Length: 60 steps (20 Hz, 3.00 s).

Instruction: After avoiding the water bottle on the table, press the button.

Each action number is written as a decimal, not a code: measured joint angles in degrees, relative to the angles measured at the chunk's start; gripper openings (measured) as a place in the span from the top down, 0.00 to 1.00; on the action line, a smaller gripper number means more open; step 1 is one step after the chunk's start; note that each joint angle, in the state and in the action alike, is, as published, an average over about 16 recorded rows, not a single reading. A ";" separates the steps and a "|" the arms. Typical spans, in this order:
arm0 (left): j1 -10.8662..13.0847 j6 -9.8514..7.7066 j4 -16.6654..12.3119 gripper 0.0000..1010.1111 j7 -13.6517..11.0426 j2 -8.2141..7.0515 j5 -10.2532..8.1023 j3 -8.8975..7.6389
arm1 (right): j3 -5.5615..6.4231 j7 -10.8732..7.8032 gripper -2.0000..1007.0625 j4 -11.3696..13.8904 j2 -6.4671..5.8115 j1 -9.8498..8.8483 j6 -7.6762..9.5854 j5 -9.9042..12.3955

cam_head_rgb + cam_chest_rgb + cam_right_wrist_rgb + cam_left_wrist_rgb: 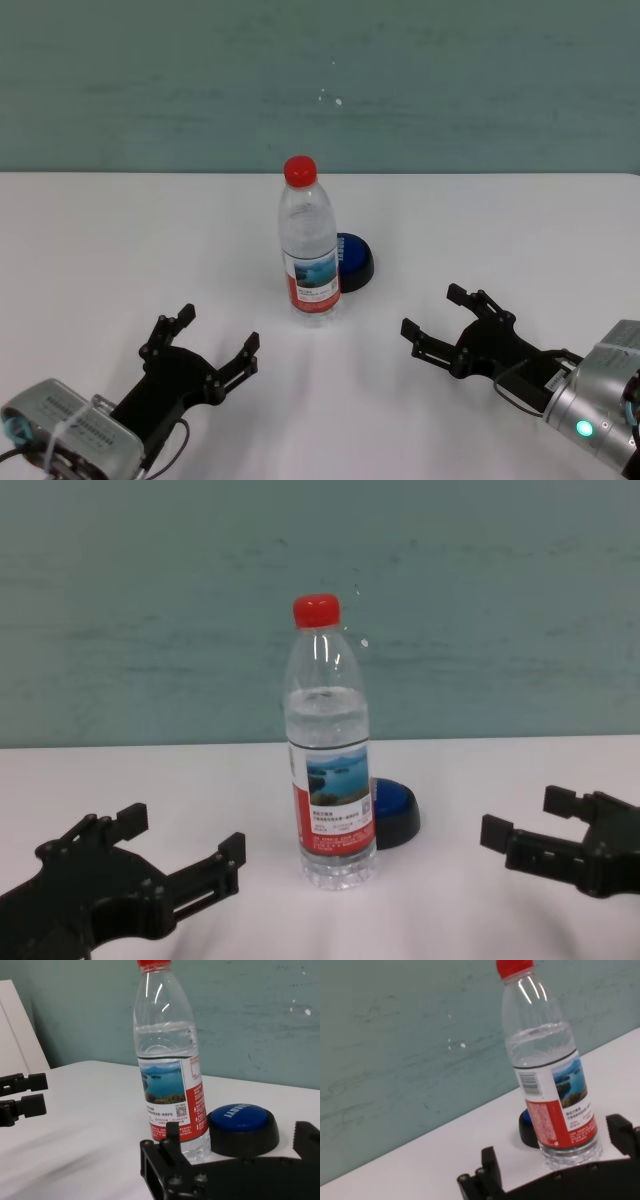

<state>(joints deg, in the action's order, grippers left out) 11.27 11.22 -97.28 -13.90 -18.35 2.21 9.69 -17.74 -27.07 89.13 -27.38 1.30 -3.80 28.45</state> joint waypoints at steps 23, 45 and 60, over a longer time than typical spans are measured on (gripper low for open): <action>0.00 0.00 0.00 0.01 0.00 0.00 0.00 0.00 | 0.00 0.01 0.00 0.00 0.00 0.00 -0.03 0.00; 0.00 0.00 0.00 0.01 0.00 0.00 0.00 0.00 | 0.00 0.01 0.00 0.00 0.00 0.00 -0.03 0.00; 0.00 0.00 0.00 0.01 0.00 0.00 0.00 0.00 | 0.00 0.00 0.00 0.00 0.00 0.00 -0.03 0.00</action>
<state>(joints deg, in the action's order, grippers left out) 11.27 11.22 -97.28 -13.90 -18.35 2.21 9.69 -17.74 -27.07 89.12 -27.38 1.30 -3.83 28.45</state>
